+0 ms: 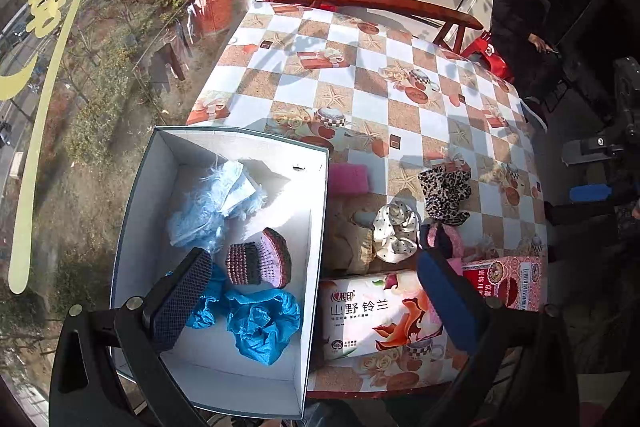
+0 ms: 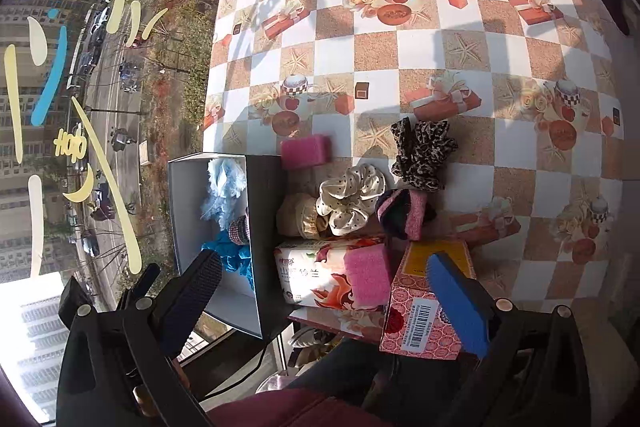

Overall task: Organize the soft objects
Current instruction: 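Move both open grippers from the box toward the remaining items on the table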

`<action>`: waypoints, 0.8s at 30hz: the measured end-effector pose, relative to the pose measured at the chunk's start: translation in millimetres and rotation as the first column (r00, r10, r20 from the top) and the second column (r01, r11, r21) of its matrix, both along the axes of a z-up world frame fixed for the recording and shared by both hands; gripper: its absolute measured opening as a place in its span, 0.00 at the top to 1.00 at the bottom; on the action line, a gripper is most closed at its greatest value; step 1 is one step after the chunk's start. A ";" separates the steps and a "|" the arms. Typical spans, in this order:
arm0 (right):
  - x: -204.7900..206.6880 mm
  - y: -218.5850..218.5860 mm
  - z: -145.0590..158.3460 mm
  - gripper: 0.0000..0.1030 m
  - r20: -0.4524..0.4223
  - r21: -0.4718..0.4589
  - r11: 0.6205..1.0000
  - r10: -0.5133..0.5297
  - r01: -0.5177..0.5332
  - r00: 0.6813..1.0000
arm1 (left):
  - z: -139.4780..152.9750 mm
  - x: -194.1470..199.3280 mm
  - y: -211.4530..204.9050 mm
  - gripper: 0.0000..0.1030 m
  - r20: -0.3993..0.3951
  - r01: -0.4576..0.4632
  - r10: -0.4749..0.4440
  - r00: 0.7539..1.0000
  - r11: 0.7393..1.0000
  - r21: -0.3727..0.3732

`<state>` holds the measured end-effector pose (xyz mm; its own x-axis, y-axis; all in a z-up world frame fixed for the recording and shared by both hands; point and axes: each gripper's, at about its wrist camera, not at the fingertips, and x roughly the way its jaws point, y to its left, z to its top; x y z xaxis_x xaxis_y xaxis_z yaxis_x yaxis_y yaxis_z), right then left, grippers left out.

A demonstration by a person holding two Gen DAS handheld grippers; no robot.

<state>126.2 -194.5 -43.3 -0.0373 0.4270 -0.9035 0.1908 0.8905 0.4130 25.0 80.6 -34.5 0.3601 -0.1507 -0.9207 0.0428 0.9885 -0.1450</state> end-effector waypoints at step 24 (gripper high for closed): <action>66.6 15.1 -207.0 0.00 -0.095 -0.218 0.894 0.381 -0.393 0.920 | -55.9 72.0 -111.0 0.00 -0.206 0.174 -0.140 0.969 0.972 0.157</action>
<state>192.8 -179.3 -250.3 -0.2035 0.1529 -0.9671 -0.1736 0.9664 0.1893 97.0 -30.4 -90.4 0.1588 -0.0236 -0.9870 0.1877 0.9822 0.0067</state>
